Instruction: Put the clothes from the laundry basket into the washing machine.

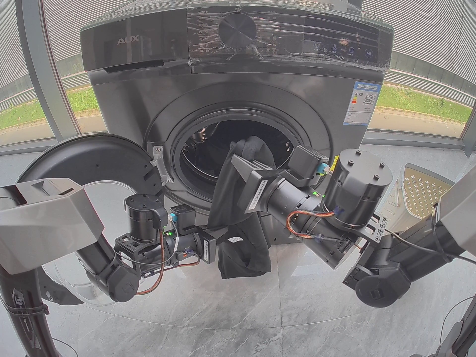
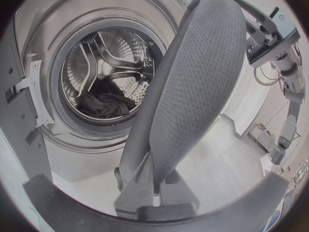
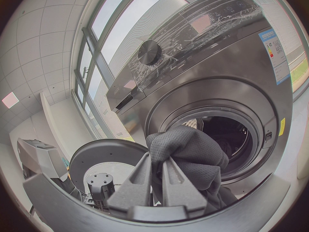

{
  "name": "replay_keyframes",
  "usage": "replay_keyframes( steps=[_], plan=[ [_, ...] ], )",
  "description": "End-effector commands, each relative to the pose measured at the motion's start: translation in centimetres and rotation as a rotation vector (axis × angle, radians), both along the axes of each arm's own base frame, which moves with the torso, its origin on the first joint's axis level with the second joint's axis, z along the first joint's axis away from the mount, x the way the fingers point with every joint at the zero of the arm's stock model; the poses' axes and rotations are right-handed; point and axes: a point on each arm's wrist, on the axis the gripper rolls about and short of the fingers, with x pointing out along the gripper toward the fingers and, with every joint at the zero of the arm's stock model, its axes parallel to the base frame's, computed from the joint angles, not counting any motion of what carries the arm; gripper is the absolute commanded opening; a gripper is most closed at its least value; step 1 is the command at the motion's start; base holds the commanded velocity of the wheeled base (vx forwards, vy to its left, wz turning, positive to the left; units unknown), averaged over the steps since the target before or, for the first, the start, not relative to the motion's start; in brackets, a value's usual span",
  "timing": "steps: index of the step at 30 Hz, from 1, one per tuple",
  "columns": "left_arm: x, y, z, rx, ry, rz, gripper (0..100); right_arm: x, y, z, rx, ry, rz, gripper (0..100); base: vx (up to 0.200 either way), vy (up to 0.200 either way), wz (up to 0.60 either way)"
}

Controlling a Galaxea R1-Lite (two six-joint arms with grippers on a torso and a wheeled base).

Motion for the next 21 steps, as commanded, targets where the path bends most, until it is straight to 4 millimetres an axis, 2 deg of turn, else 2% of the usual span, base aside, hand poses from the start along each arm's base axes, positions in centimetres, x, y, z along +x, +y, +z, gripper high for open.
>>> replay_keyframes(
  steps=[1, 12, 13, 17, 21],
  plan=[
    [0.1, -0.5, -0.4, -0.011, 0.002, -0.009, 0, -0.1, 0.0, 0.0, -0.001, 0.001, 0.003, 0, 0.0, 0.0, 0.0],
    [-1.2, 0.3, 0.5, -0.049, -0.056, -0.007, 0, 0.8, -0.1, -1.3, -0.022, 0.016, -0.011, 0, 0.0, 0.0, 0.0],
    [-1.5, 0.4, 0.7, -0.049, -0.06, -0.007, 0, 0.9, -0.1, -1.4, -0.026, 0.019, -0.014, 100, 0.0, 0.0, 0.0],
    [-1.4, 0.7, 1.7, -0.069, -0.092, 0.002, 0, 2.3, -0.5, -2.7, -0.057, 0.034, -0.054, 100, 0.0, 0.0, 0.0],
    [-0.9, 0.9, 2.9, -0.108, -0.114, 0.039, 0, 2.8, -0.7, -3.8, -0.09, 0.047, -0.071, 100, 0.0, 0.0, 0.0]
  ],
)
